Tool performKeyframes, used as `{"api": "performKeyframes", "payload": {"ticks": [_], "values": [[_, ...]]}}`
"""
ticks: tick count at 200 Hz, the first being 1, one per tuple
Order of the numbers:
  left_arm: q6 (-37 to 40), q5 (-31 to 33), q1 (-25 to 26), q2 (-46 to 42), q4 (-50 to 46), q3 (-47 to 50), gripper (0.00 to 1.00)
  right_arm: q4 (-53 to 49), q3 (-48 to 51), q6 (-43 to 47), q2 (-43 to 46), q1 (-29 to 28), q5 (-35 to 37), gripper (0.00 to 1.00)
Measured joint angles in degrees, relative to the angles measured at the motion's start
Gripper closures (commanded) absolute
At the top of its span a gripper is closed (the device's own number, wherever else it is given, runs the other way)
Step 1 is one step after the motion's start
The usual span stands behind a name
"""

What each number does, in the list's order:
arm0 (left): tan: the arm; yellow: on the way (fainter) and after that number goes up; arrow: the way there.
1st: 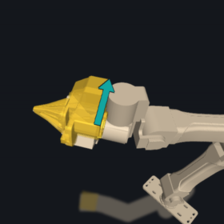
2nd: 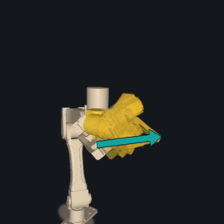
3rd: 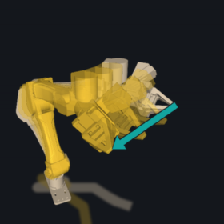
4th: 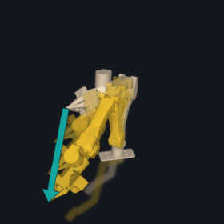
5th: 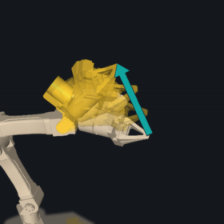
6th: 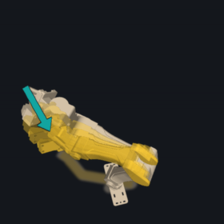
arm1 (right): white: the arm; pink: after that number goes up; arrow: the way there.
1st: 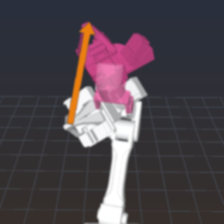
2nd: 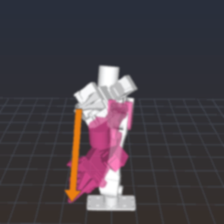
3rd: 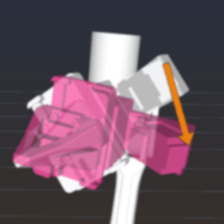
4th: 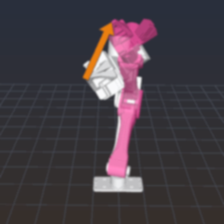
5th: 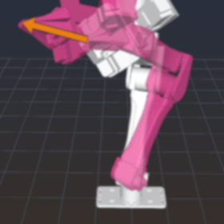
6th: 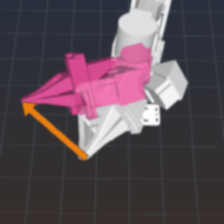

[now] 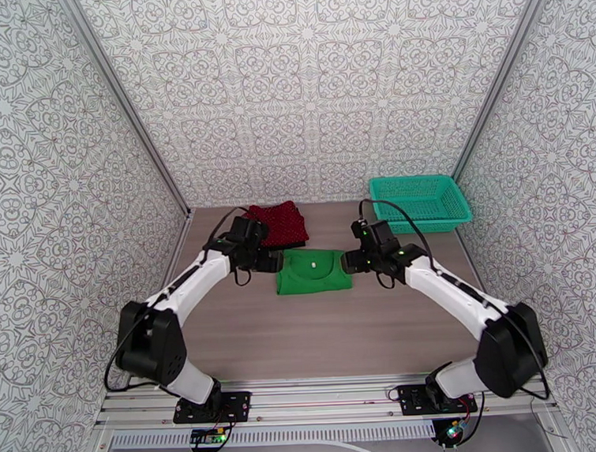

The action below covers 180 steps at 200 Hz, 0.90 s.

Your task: Fold and stack the mixed laundry pile

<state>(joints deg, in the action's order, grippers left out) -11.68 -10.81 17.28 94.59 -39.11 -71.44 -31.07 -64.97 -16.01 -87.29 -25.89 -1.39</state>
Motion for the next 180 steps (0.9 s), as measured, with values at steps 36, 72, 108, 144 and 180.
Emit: {"api": "performKeyframes", "payload": {"ticks": [36,72,108,144,180], "values": [[-1.5,-3.2,-0.1,6.4,0.5,-0.1,0.13,2.4,1.4,-3.5,-5.8,3.0,-2.1,0.22],[-1.8,-4.8,-0.1,9.4,1.9,-0.1,0.13,6.0,1.3,-5.1,-11.0,4.3,-4.8,0.23],[-1.8,-6.4,-0.1,10.7,3.4,-0.1,0.13,8.2,-0.1,-6.3,-16.2,4.3,-8.4,0.24],[-1.8,-7.9,-0.1,11.9,4.9,-0.5,0.14,10.2,-1.2,-8.2,-20.3,4.3,-11.5,0.28],[-1.8,-8.0,0.2,16.6,5.0,-3.0,0.15,11.1,-2.6,-9.6,-22.3,4.5,-12.4,0.35]]}}
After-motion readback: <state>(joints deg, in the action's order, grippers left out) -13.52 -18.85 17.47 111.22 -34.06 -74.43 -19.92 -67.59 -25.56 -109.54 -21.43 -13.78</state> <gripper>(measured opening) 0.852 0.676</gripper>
